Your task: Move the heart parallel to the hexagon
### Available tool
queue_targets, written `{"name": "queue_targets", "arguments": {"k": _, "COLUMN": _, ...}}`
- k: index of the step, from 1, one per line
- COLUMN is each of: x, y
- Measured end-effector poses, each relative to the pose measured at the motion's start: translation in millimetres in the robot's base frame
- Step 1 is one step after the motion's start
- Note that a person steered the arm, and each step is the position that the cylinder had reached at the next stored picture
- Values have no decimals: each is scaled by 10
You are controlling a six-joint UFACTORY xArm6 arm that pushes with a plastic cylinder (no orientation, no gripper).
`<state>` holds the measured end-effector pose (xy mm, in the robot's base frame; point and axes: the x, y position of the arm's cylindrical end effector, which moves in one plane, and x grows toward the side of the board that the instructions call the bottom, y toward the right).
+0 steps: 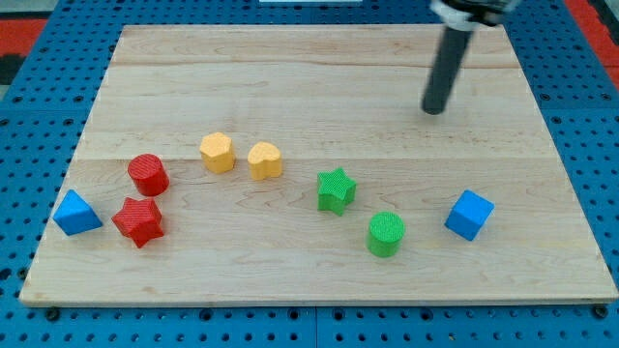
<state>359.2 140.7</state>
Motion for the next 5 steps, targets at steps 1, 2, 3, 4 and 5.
{"name": "queue_targets", "arguments": {"k": 1, "x": 243, "y": -117}}
{"name": "queue_targets", "arguments": {"k": 2, "x": 474, "y": -850}}
{"name": "queue_targets", "arguments": {"k": 3, "x": 802, "y": -1410}}
{"name": "queue_targets", "arguments": {"k": 4, "x": 1131, "y": -1512}}
{"name": "queue_targets", "arguments": {"k": 5, "x": 1392, "y": -1696}}
